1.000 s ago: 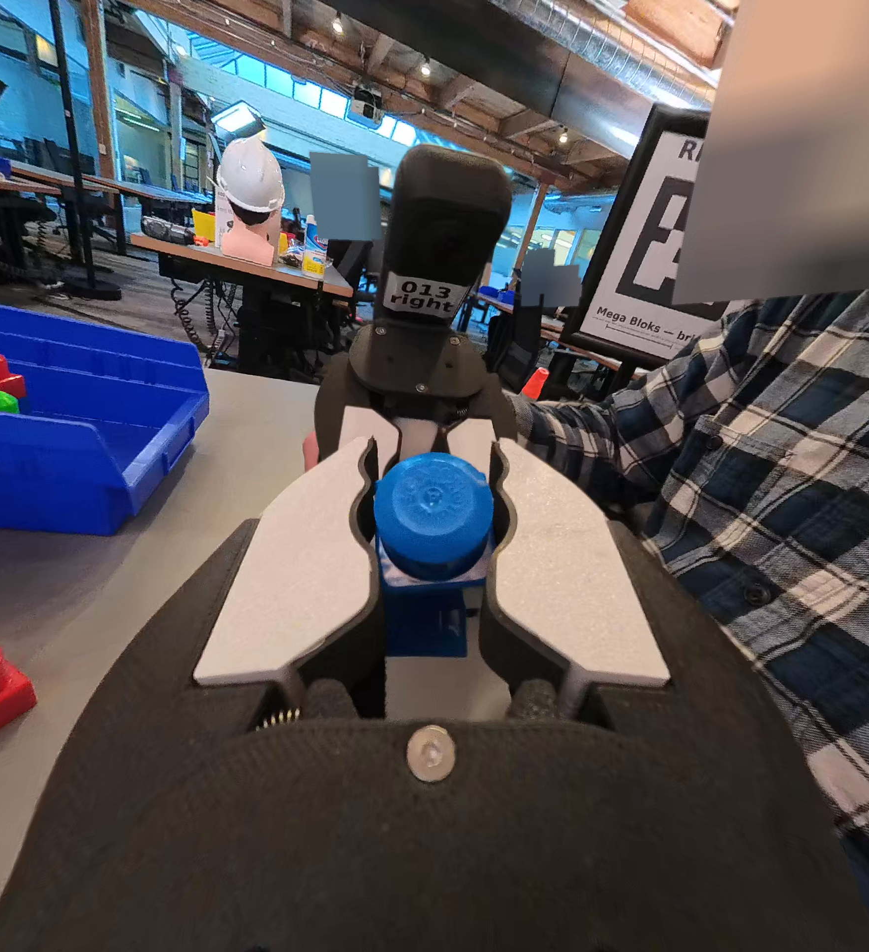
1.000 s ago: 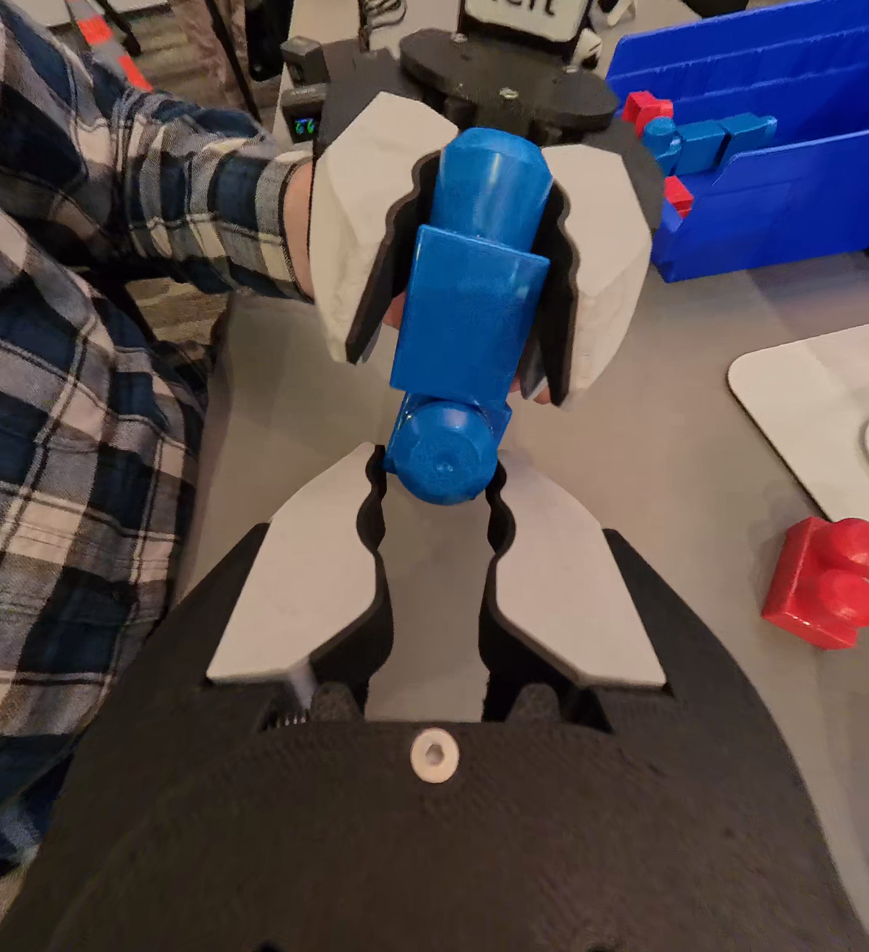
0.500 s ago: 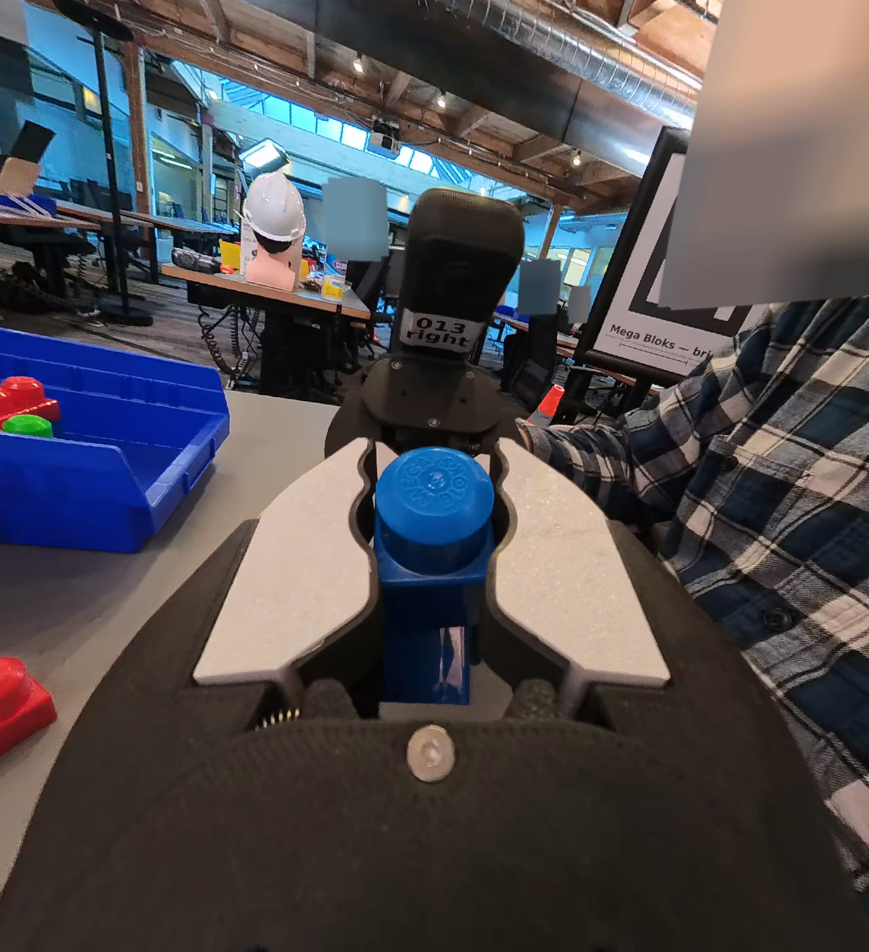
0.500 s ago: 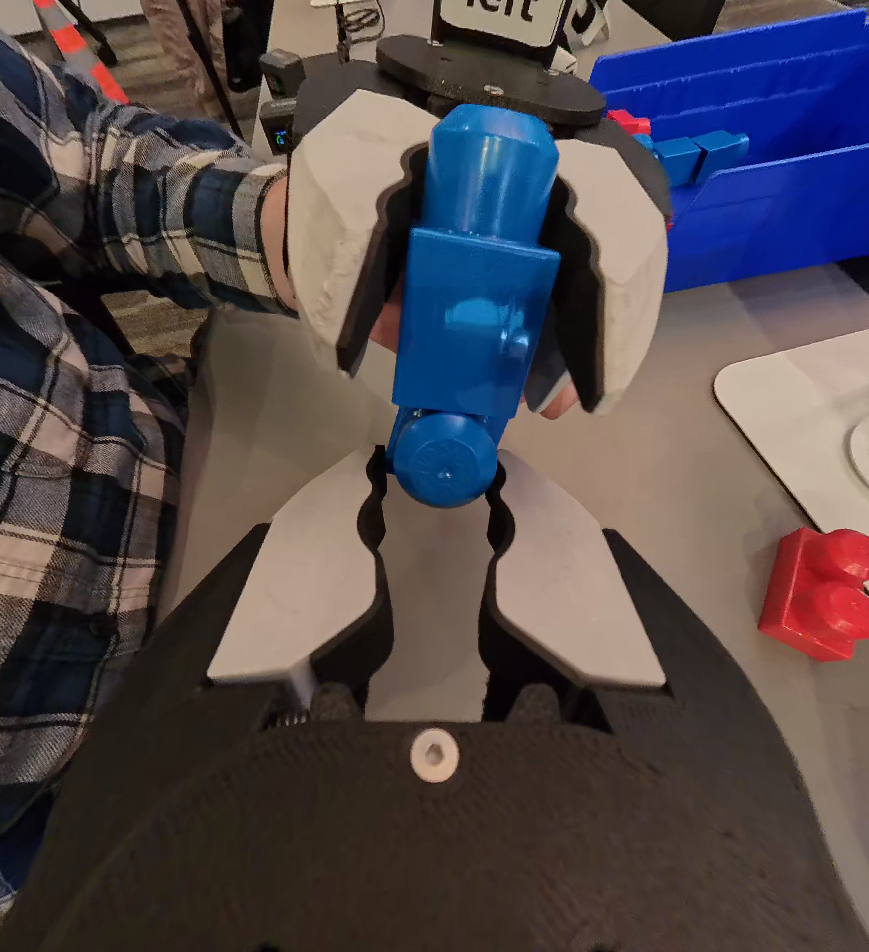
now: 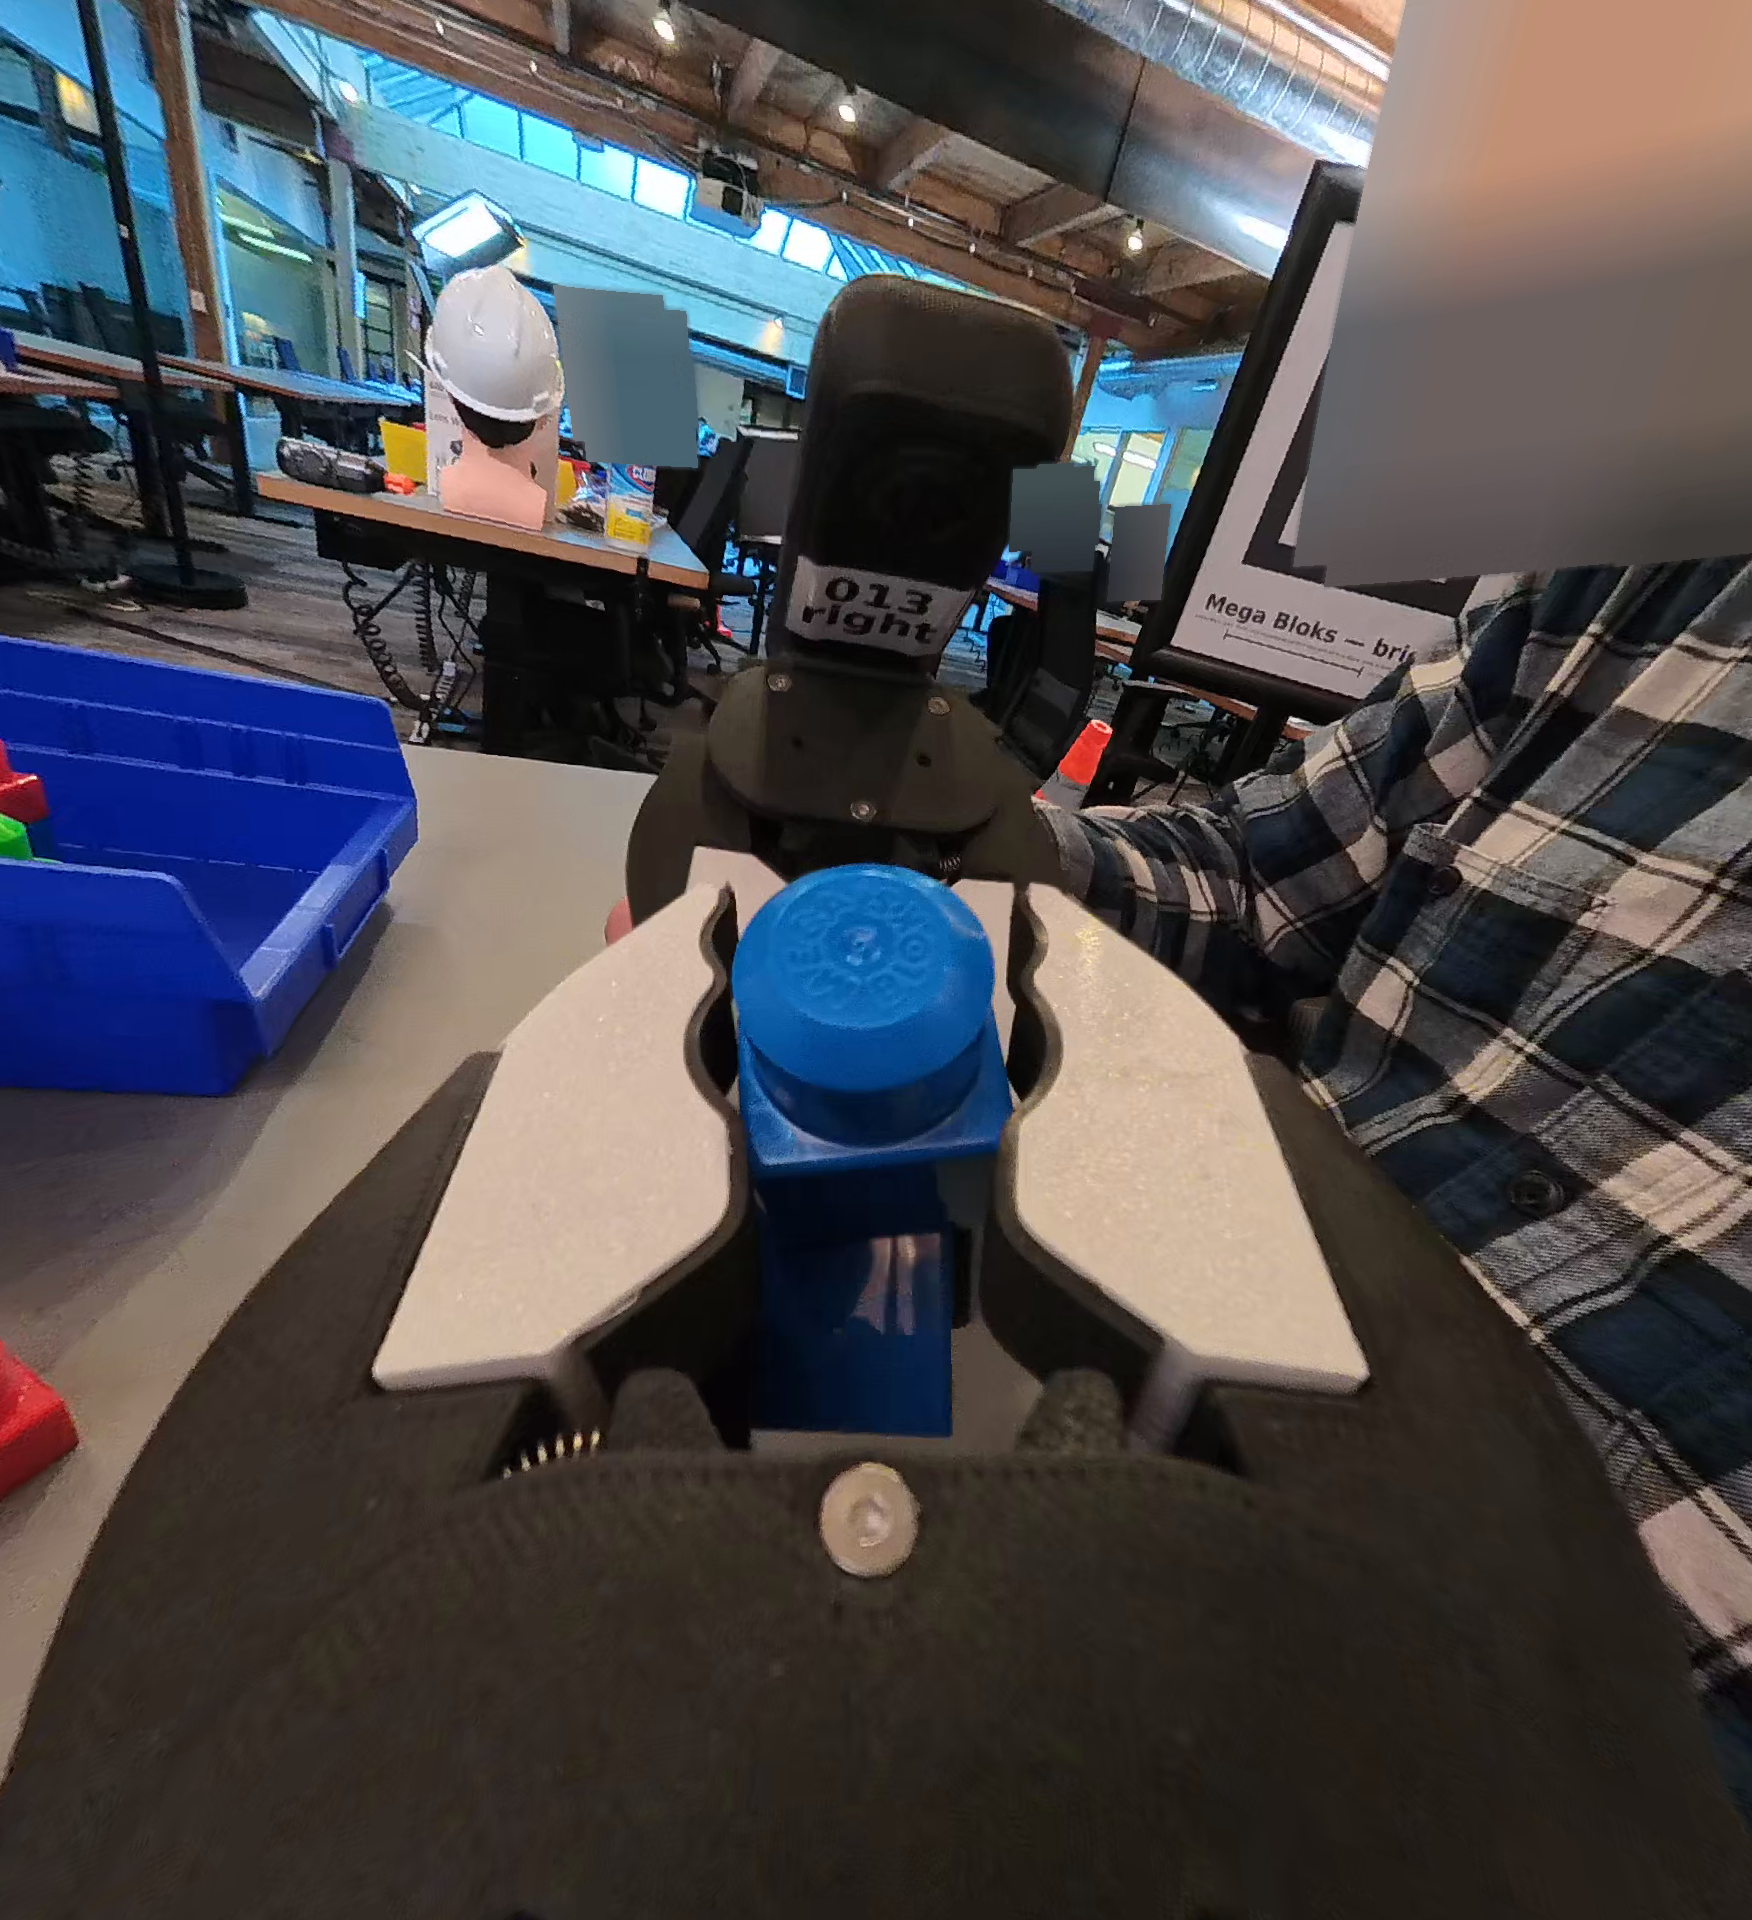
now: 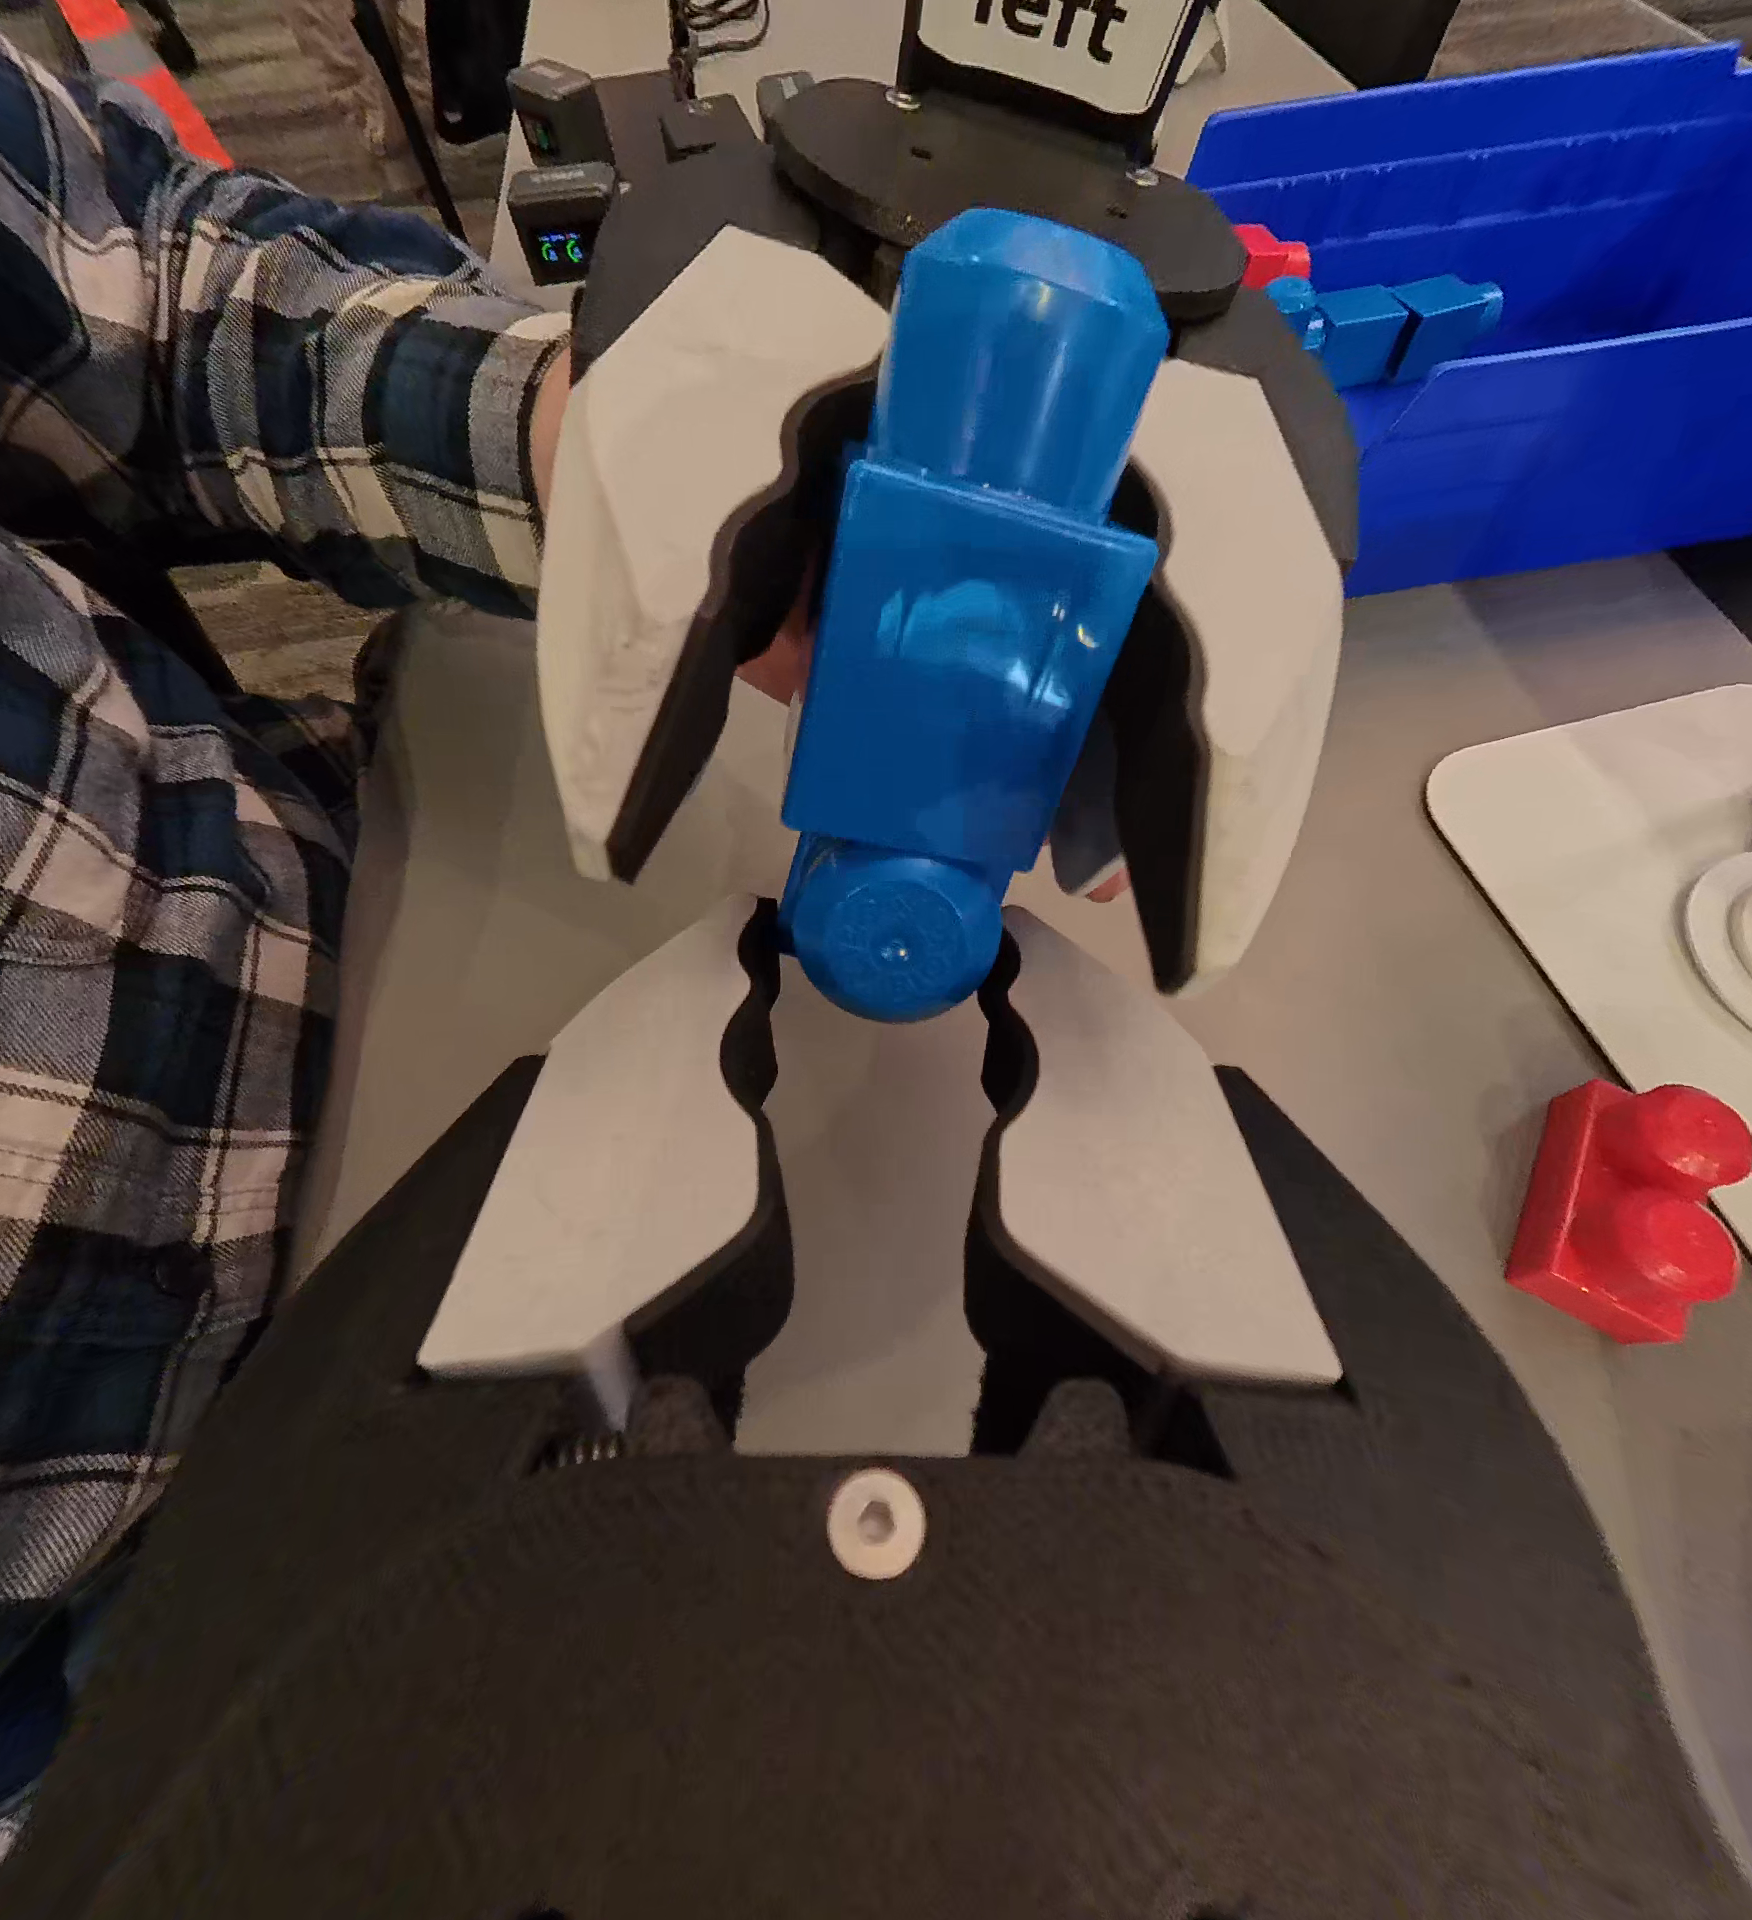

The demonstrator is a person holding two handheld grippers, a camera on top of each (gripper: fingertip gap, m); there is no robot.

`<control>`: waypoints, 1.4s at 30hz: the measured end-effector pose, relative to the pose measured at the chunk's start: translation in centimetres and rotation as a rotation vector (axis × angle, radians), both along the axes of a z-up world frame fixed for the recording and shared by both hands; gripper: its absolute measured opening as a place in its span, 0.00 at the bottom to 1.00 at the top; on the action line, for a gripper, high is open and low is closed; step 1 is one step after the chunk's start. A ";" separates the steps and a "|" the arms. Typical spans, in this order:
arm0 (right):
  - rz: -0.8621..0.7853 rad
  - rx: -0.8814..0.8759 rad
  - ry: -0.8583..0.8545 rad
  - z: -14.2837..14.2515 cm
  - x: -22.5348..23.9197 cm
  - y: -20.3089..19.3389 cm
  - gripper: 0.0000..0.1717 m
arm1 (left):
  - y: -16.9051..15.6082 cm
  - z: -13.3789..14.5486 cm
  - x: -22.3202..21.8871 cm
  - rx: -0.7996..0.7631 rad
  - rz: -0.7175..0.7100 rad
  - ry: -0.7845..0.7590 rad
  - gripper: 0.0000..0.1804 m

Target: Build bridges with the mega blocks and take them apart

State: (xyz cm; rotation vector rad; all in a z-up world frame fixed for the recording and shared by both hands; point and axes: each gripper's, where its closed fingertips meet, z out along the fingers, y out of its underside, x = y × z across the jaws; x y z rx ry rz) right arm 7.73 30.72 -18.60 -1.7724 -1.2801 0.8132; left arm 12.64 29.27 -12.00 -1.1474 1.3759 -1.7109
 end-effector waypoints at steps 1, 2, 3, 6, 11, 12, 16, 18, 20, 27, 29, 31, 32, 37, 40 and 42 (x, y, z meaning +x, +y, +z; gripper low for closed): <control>0.001 -0.004 -0.001 0.0 -0.1 0.0 0.22 | -0.1 -0.2 0.0 0.002 -0.004 0.009 0.27; 0.005 -0.007 -0.001 -0.1 -0.2 -0.1 0.22 | -0.2 -0.2 0.0 0.005 -0.008 0.007 0.27; 0.004 -0.008 -0.007 -0.2 -0.3 -0.1 0.22 | -0.3 -0.1 0.0 0.008 -0.016 0.004 0.27; 0.004 -0.014 -0.030 -0.4 0.1 -0.3 0.22 | -0.1 -0.7 0.0 0.074 0.011 0.028 0.26; -0.028 -0.028 -0.091 0.3 2.8 -0.2 0.22 | 0.7 -0.5 -0.6 0.112 0.038 0.051 0.25; -0.033 -0.013 -0.096 0.9 3.2 -0.1 0.22 | 0.9 -0.6 -0.7 0.122 0.038 0.065 0.25; -0.061 0.033 -0.138 3.2 5.0 0.3 0.22 | 1.5 -1.4 -0.9 0.192 0.063 0.128 0.25; -0.038 0.036 -0.168 3.8 5.1 0.0 0.22 | 1.7 -1.9 -0.9 0.227 0.072 0.161 0.25; -0.007 0.041 -0.220 3.8 4.9 -0.2 0.22 | 1.6 -2.8 -0.9 0.268 0.061 0.211 0.25; 0.070 0.005 -0.375 2.7 3.9 -0.4 0.22 | 1.1 -3.7 -0.7 0.316 0.054 0.264 0.25; 0.088 -0.008 -0.410 2.5 3.7 -0.5 0.22 | 1.0 -4.1 -0.5 0.335 0.054 0.281 0.25; 0.102 -0.009 -0.431 2.5 3.4 -0.5 0.22 | 0.8 -4.4 -0.4 0.345 0.052 0.283 0.25; 0.103 -0.013 -0.442 2.4 3.5 -0.4 0.22 | 0.8 -4.5 -0.3 0.340 0.053 0.279 0.25; 0.116 -0.012 -0.433 2.1 3.5 -0.3 0.22 | 0.9 -4.8 -0.4 0.345 0.067 0.264 0.25; 0.135 -0.017 -0.418 1.7 3.5 -0.5 0.22 | 0.7 -5.1 -0.3 0.371 0.066 0.264 0.25; 0.150 -0.036 -0.407 1.5 3.5 -0.7 0.22 | 0.6 -5.2 -0.2 0.383 0.068 0.258 0.24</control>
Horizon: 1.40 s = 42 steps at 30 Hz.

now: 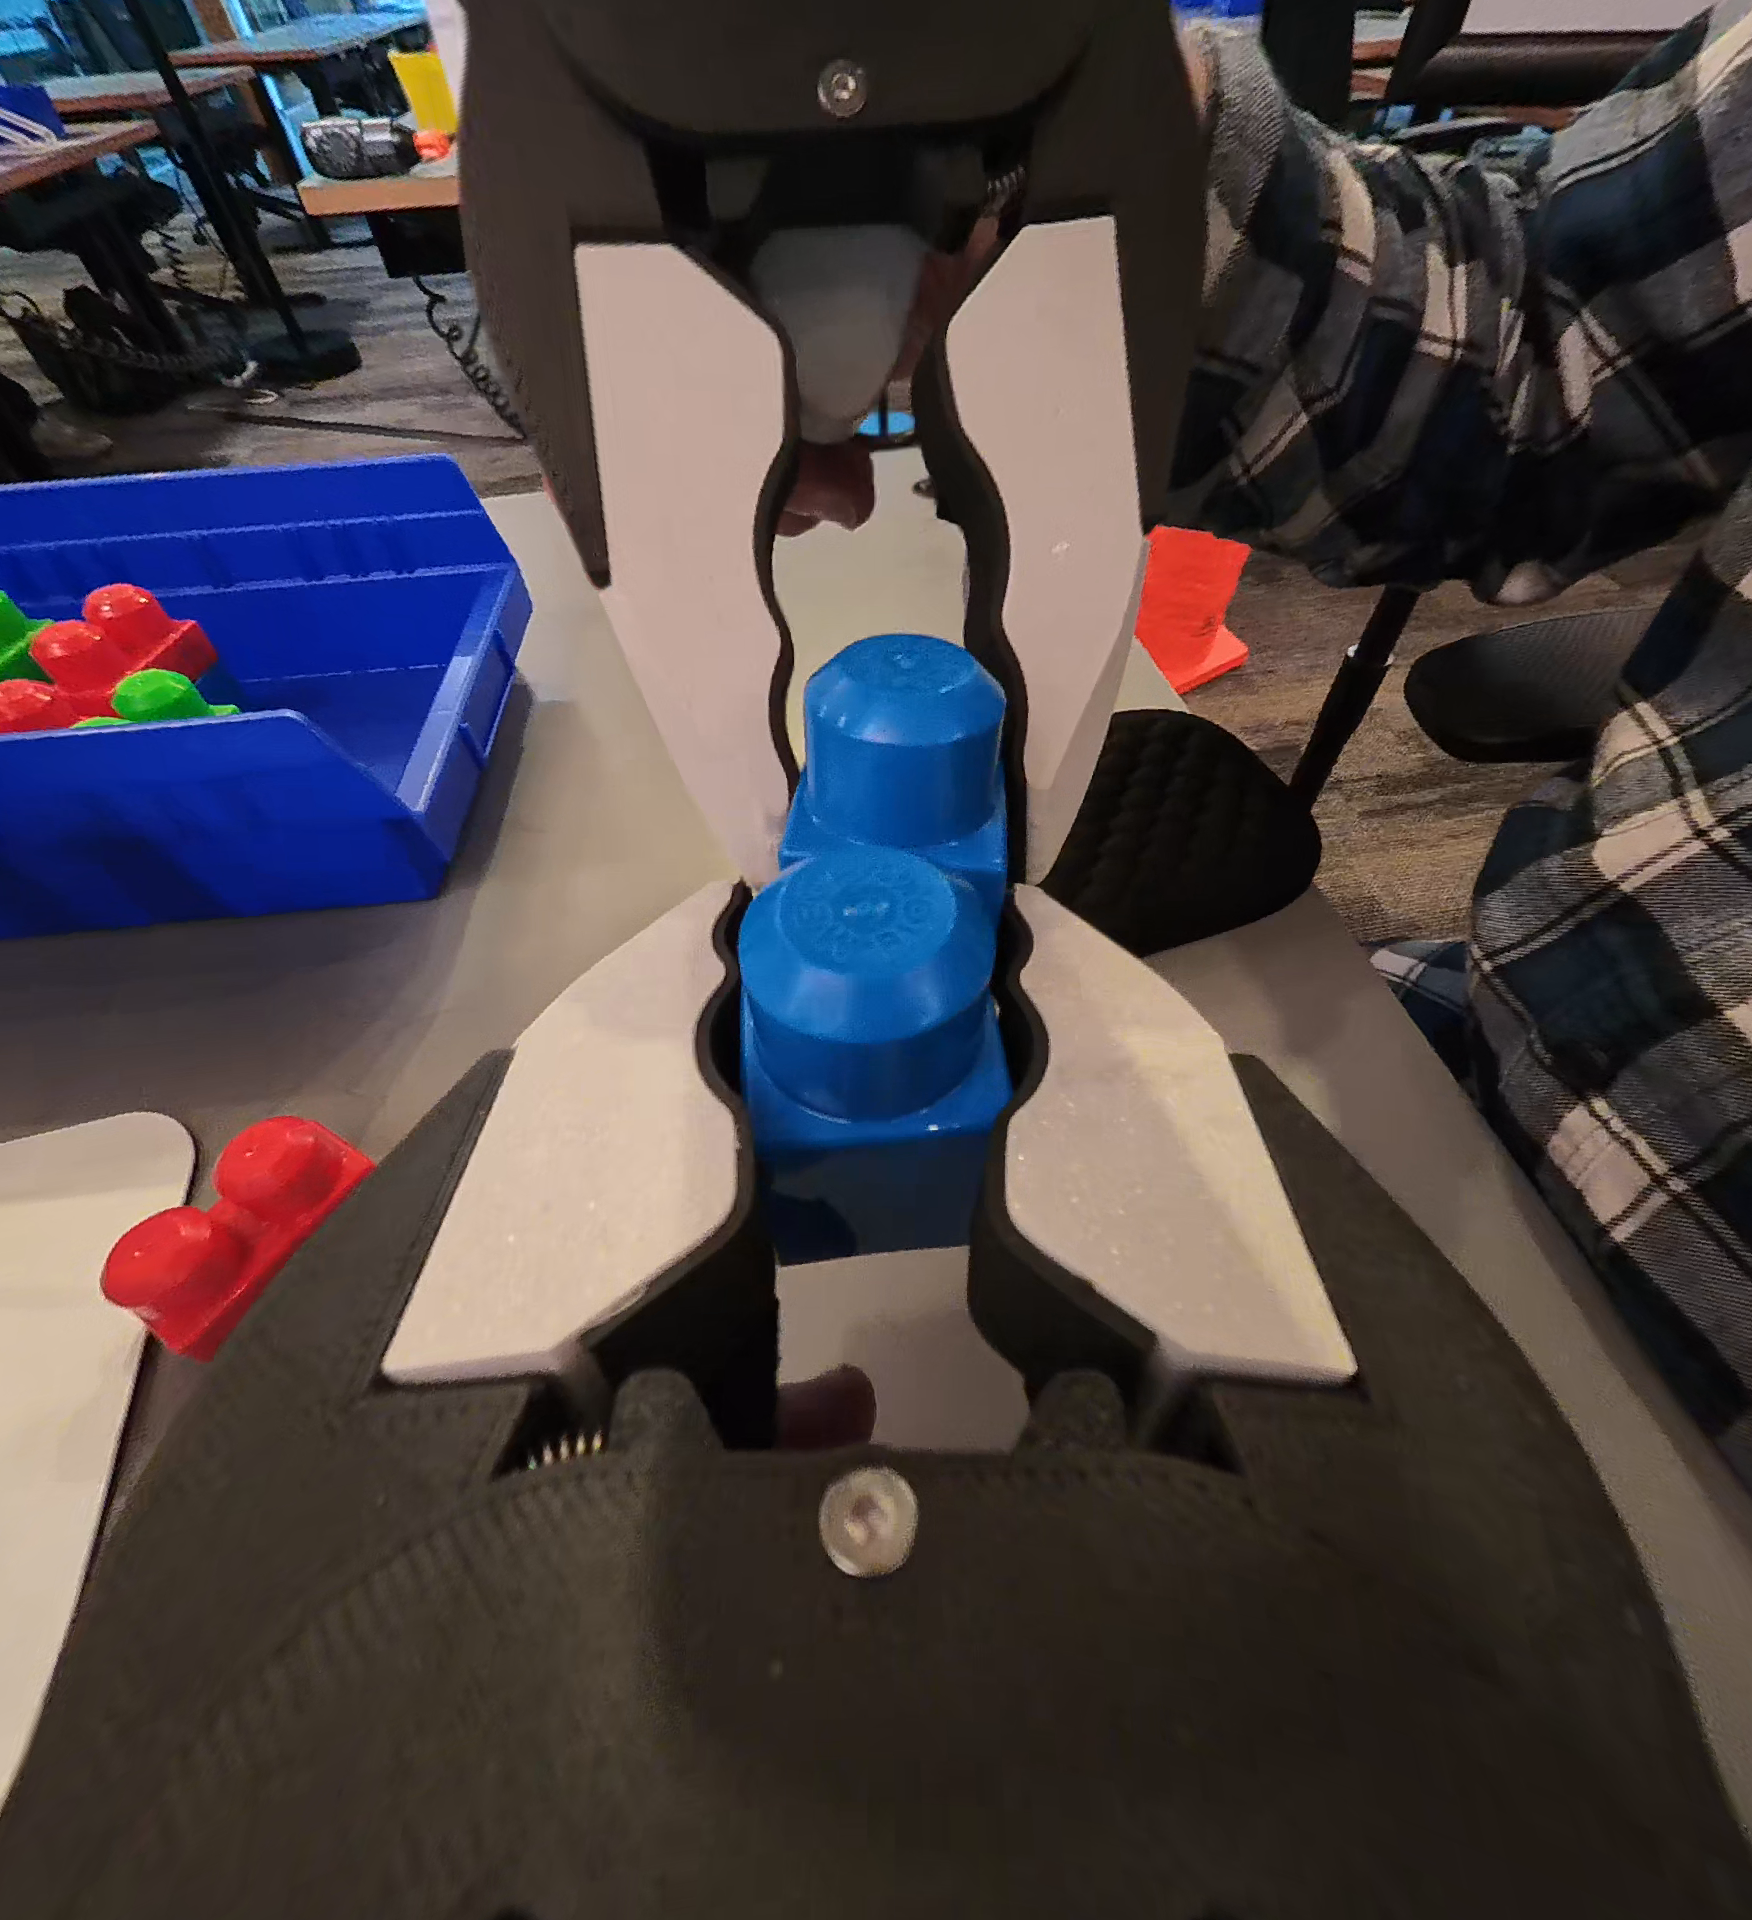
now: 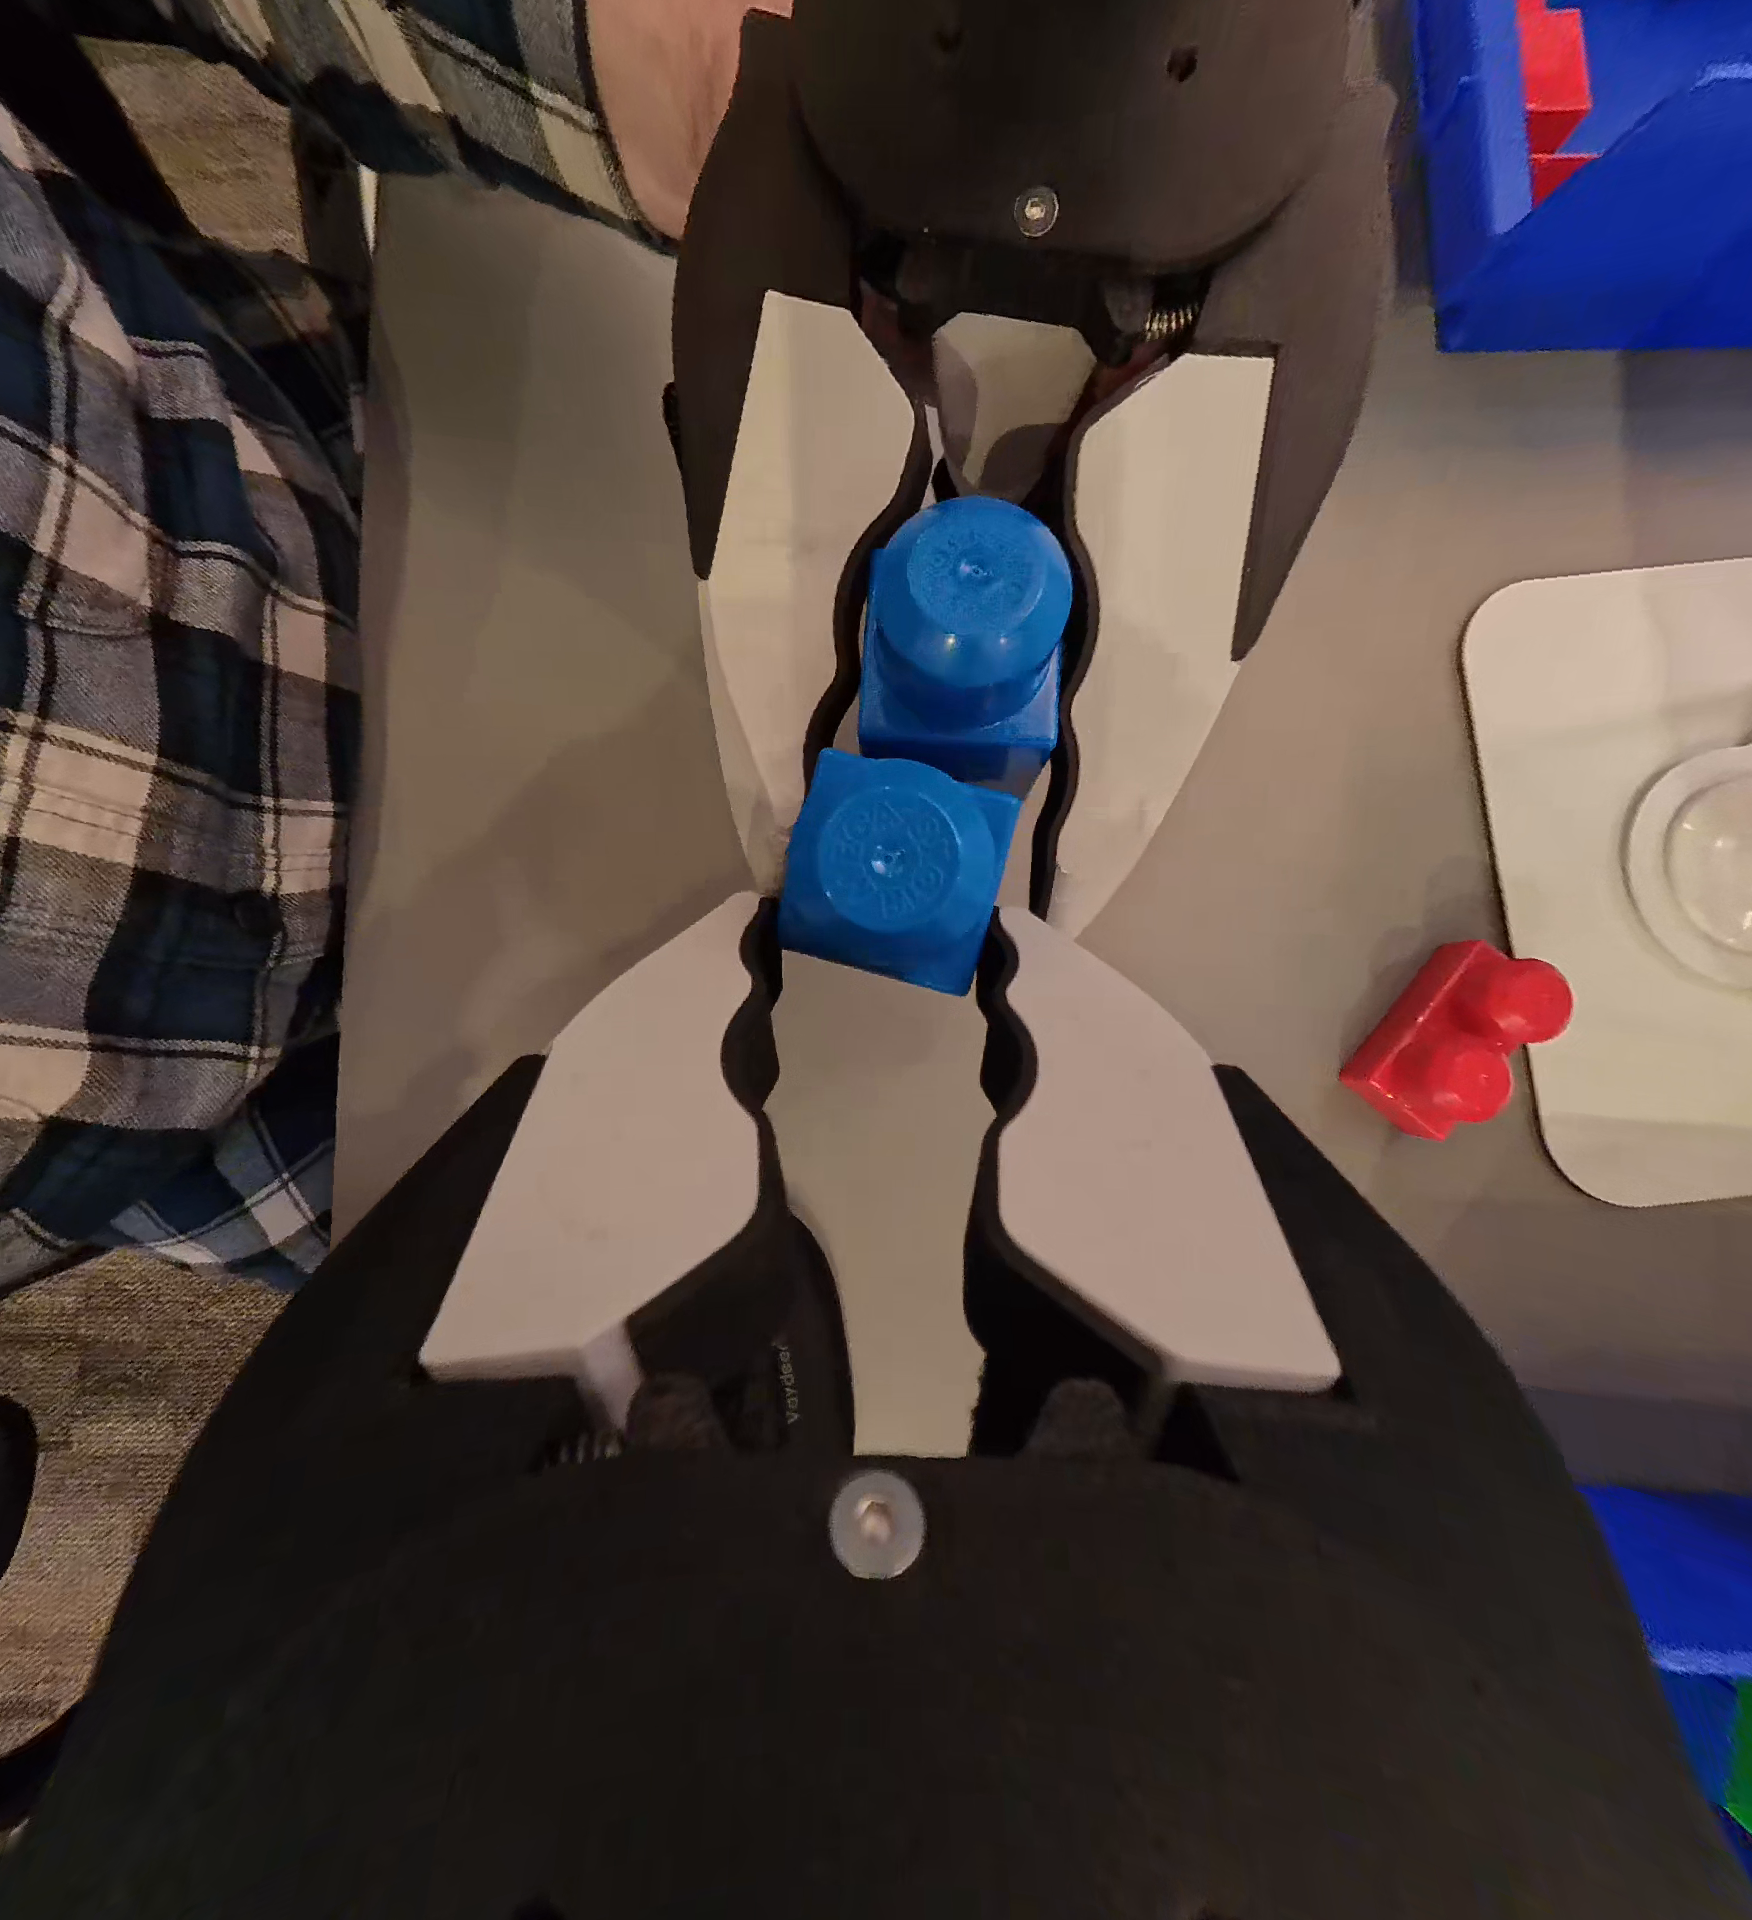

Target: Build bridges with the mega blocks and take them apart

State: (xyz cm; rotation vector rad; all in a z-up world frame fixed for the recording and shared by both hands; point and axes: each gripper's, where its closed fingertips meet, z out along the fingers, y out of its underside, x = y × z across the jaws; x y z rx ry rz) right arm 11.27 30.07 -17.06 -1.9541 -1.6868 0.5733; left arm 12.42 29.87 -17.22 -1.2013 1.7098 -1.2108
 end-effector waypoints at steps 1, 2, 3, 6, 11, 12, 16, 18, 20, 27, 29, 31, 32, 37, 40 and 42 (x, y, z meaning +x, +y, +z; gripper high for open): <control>0.005 -0.003 -0.002 -0.1 0.0 0.0 0.22 | -0.1 -0.1 0.1 -0.008 -0.005 -0.001 0.24; 0.006 -0.003 -0.003 -0.1 0.1 0.0 0.22 | -0.2 -0.2 0.2 -0.018 -0.003 0.004 0.24; 0.007 -0.010 -0.003 -0.2 0.1 -0.1 0.22 | -0.1 -0.2 0.2 -0.024 -0.004 0.005 0.25; 0.012 -0.014 -0.019 -0.2 0.1 -0.2 0.22 | -0.4 -0.3 0.2 0.024 -0.001 -0.003 0.24; 0.011 0.036 -0.131 -0.1 0.6 0.2 0.22 | 0.2 -0.2 0.6 0.115 0.071 -0.032 0.24; 0.013 0.056 -0.151 -0.1 0.7 0.3 0.22 | 0.3 -0.2 0.6 0.130 0.083 -0.034 0.24; 0.028 0.096 -0.165 0.3 0.8 0.6 0.22 | 0.6 0.3 0.6 0.176 0.116 -0.050 0.24; 0.022 0.097 -0.152 0.4 0.8 0.6 0.22 | 0.7 0.5 0.7 0.215 0.123 -0.066 0.24; 0.012 0.095 -0.113 0.7 0.8 0.7 0.22 | 1.0 0.9 0.7 0.232 0.140 -0.077 0.24; 0.001 0.097 -0.025 0.4 0.7 0.2 0.22 | 0.6 0.7 0.6 0.270 0.111 -0.039 0.24; 0.003 0.107 -0.019 0.1 0.7 -0.1 0.22 | 0.2 0.4 0.6 0.275 0.088 -0.008 0.24; 0.013 0.109 -0.021 -0.2 0.6 -0.3 0.22 | 0.0 0.2 0.5 0.305 0.075 0.016 0.24; 0.016 0.116 -0.028 -0.3 0.6 -0.4 0.22 | -0.1 0.0 0.5 0.311 0.066 0.033 0.24; 0.029 0.128 -0.057 -0.7 0.6 -0.7 0.22 | -0.4 -0.4 0.5 0.303 0.051 0.044 0.24; 0.013 0.130 -0.064 -1.1 0.8 -0.4 0.21 | -0.2 -0.9 0.6 0.319 0.060 0.054 0.23; -0.008 0.139 -0.074 -1.5 0.9 0.1 0.21 | 0.2 -1.4 0.6 0.294 0.070 0.063 0.22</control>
